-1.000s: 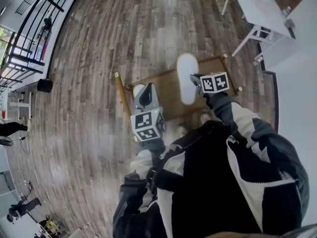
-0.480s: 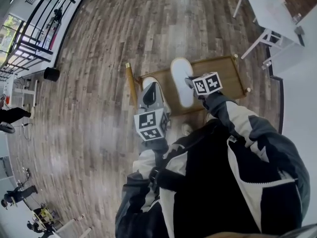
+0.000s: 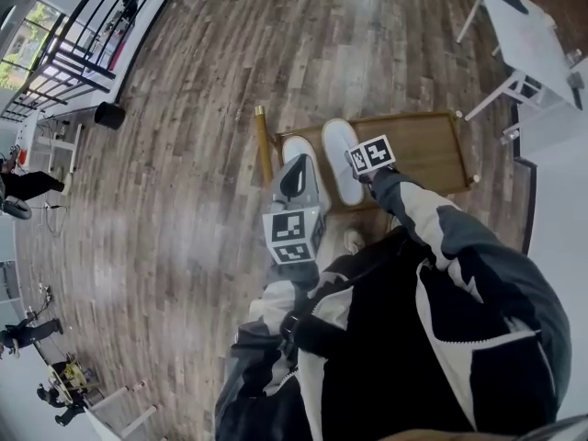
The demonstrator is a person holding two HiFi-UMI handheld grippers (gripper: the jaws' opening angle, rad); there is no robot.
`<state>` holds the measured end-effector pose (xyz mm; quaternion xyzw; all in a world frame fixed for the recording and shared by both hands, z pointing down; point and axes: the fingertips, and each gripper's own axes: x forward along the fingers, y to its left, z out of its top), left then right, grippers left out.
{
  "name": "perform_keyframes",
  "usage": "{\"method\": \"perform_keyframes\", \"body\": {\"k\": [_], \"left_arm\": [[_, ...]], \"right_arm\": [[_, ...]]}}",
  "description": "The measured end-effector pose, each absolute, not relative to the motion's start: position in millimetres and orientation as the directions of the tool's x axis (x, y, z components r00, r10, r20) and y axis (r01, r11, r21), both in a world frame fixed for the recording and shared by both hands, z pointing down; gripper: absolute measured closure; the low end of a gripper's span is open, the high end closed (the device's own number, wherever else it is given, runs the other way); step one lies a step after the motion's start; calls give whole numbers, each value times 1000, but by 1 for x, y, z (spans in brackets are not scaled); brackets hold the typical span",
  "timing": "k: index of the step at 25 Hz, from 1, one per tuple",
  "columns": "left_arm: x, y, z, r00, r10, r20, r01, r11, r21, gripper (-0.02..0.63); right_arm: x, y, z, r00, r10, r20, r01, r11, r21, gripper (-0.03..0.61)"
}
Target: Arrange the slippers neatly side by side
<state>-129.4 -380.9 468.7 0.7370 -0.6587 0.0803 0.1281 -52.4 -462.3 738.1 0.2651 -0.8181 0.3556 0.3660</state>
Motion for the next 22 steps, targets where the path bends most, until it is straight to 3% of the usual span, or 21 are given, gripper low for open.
{"method": "perform_keyframes", "body": {"k": [8, 22], "left_arm": [[-127, -376, 475, 124, -943, 309, -992, -106, 75, 601], [-149, -359, 497, 81, -928, 363, -995, -55, 81, 601]], "right_arm": [[-65, -471, 773, -496, -146, 856, -719, 623, -310, 552], [-89, -466, 797, -493, -102, 864, -740, 571, -355, 552]]}}
